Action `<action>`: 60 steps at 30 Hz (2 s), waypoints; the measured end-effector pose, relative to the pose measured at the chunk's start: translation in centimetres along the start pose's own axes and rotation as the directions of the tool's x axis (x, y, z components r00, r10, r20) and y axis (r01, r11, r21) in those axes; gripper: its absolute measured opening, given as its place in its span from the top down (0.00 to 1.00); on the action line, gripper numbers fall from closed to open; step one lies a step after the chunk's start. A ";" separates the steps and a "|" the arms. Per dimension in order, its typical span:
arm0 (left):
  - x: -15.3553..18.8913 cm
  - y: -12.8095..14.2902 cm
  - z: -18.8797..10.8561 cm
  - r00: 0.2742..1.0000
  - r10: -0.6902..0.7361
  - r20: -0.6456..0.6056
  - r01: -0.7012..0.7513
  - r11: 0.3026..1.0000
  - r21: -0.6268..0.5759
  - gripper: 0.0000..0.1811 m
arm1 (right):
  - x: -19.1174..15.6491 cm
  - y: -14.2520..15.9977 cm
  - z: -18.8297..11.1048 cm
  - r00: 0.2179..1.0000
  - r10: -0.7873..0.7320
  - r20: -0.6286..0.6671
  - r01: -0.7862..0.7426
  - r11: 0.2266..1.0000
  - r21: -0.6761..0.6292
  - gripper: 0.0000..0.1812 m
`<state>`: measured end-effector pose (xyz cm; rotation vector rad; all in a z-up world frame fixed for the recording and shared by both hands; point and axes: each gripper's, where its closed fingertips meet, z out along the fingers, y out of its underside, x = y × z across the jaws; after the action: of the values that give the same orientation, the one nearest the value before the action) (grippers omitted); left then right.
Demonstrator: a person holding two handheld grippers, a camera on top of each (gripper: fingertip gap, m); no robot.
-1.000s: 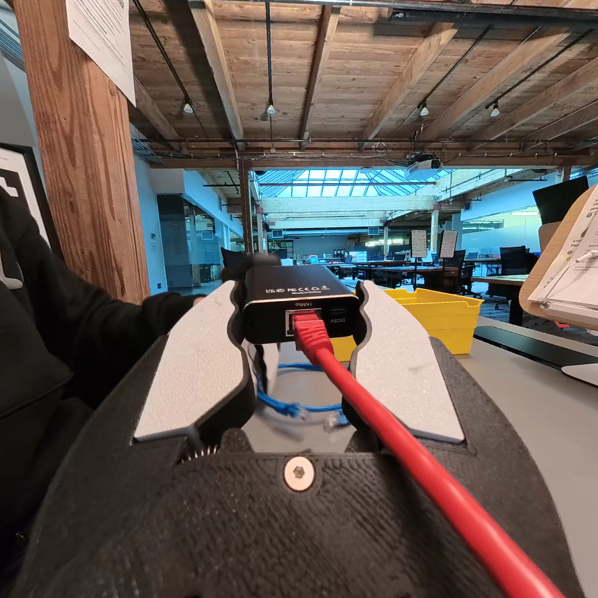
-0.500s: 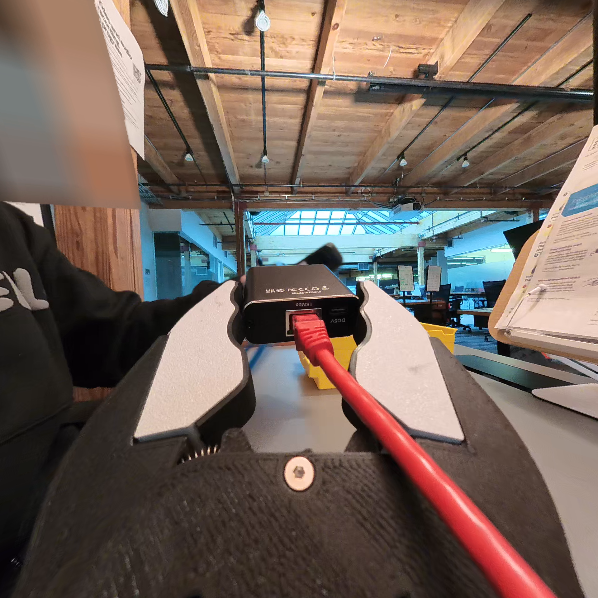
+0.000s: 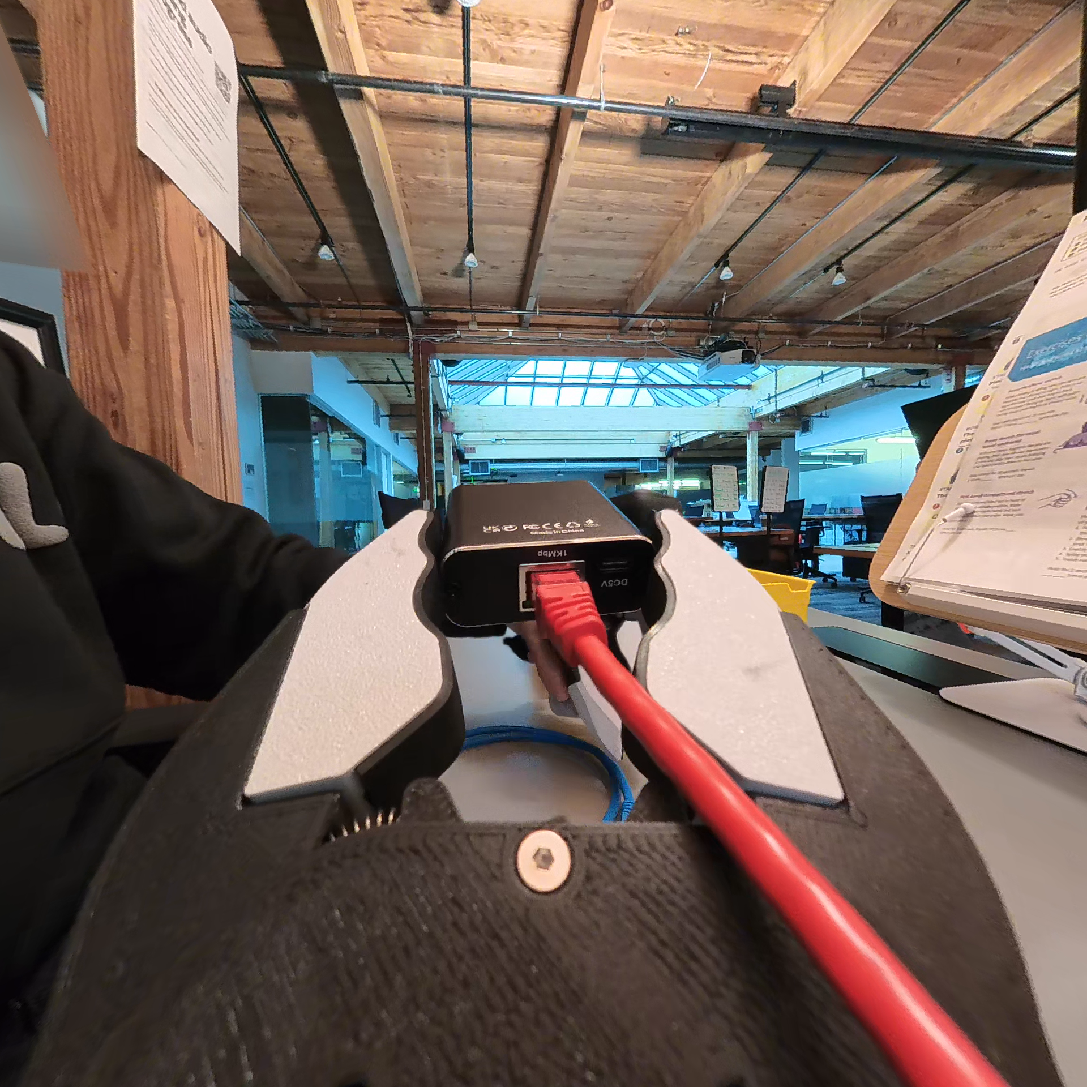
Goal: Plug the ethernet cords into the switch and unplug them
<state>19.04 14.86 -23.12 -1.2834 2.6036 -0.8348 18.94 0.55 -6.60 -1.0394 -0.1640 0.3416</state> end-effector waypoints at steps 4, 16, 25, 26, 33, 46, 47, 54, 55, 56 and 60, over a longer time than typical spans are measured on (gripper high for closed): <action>1.8 -2.2 0.6 0.968 0.241 -0.068 -0.230 0.963 0.139 0.91 | -0.1 0.4 0.3 1.000 -0.003 0.011 0.003 1.000 -0.022 0.63; 2.1 -2.5 3.0 0.918 0.366 -0.152 -0.336 0.923 0.190 0.90 | 1.3 0.7 -0.1 0.997 -0.021 -0.077 0.017 0.999 -0.049 0.63; 5.1 -10.8 -4.8 0.888 0.455 0.056 -0.456 0.865 0.210 0.94 | 2.8 -0.8 -1.3 0.988 -0.043 -0.146 0.041 0.999 -0.016 0.63; 5.8 -11.6 -5.3 0.895 0.445 0.042 -0.442 0.868 0.225 0.94 | 3.0 -0.8 -1.5 0.986 -0.057 -0.157 0.054 0.998 -0.024 0.63; 7.4 -13.1 -6.0 0.875 0.485 -0.004 -0.472 0.854 0.217 0.94 | 4.2 0.0 -2.6 0.969 -0.121 -0.215 0.097 0.988 -0.118 0.63; 7.9 -12.2 -5.6 0.873 0.469 -0.137 -0.432 0.872 0.232 0.94 | 4.0 1.7 -1.9 0.971 -0.159 -0.181 0.122 0.972 -0.199 0.63; 8.0 -12.2 -5.7 0.871 0.469 -0.147 -0.429 0.871 0.239 0.94 | 3.9 1.8 -1.8 0.971 -0.162 -0.175 0.124 0.970 -0.208 0.63; 8.0 -11.2 -5.3 0.877 0.446 -0.179 -0.419 0.892 0.172 0.94 | 3.5 2.4 -1.6 0.964 -0.216 -0.156 0.174 0.954 -0.242 0.63; 7.9 -11.1 -5.2 0.878 0.445 -0.174 -0.421 0.893 0.161 0.94 | 3.6 2.6 -1.6 0.961 -0.228 -0.156 0.184 0.950 -0.254 0.63; 7.9 -11.0 -5.2 0.878 0.448 -0.171 -0.424 0.892 0.158 0.94 | 3.5 2.7 -1.5 0.959 -0.237 -0.153 0.192 0.946 -0.261 0.63; 8.0 -11.0 -5.4 0.876 0.456 -0.159 -0.433 0.888 0.157 0.94 | 3.4 2.9 -1.5 0.954 -0.264 -0.142 0.219 0.936 -0.274 0.63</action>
<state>19.82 5.71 -11.73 -0.5500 2.7756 -1.0376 21.94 1.85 -9.97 -1.2840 -0.1778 0.0008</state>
